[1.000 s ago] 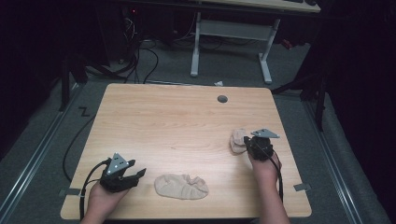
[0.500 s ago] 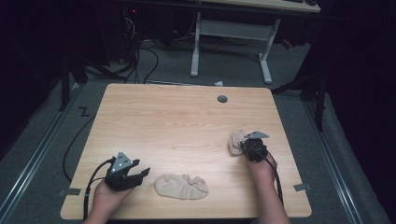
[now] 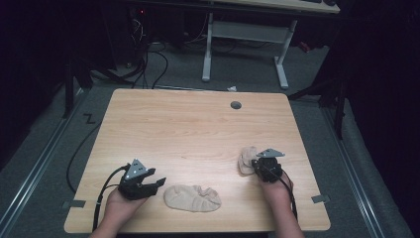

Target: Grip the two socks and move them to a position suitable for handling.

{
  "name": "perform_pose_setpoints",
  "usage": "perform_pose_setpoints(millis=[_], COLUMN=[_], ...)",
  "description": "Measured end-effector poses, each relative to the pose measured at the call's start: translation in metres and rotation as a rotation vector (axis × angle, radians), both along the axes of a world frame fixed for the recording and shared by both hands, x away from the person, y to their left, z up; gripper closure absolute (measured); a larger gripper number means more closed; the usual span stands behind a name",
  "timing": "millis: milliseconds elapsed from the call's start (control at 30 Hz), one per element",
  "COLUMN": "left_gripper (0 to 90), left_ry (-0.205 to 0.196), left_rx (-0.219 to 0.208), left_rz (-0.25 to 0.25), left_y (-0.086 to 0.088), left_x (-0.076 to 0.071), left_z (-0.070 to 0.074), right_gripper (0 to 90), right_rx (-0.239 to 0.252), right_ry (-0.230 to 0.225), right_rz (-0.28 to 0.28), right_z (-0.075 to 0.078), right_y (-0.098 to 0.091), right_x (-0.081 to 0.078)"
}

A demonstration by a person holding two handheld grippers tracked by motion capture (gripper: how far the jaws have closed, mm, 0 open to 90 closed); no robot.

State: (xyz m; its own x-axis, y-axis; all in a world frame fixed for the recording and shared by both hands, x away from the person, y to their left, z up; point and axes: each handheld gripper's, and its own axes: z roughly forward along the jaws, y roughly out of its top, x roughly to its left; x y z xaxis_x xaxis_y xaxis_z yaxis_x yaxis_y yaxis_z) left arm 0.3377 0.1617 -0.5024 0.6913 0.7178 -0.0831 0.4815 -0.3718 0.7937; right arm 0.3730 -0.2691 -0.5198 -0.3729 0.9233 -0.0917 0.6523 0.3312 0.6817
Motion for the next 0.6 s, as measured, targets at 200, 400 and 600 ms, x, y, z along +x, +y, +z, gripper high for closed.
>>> perform_pose_setpoints(millis=[200, 400, 600], left_gripper=[44.5, 44.5, 44.5], left_ry=[0.007, -0.003, -0.005], left_rx=[0.006, 0.021, 0.012], left_rz=[-0.009, -0.028, -0.014], left_y=[-0.002, -0.002, 0.000], left_x=[0.000, -0.006, -0.004], left_z=[-0.002, -0.002, -0.001], right_gripper=[89.9, 89.8, 89.7], right_rx=[-0.007, -0.019, -0.027], right_ry=[0.006, 0.007, 0.008], right_rz=[0.034, 0.063, 0.101], right_z=[0.001, 0.001, 0.002], right_y=[0.011, 0.027, 0.042], right_x=[-0.006, -0.008, -0.009])
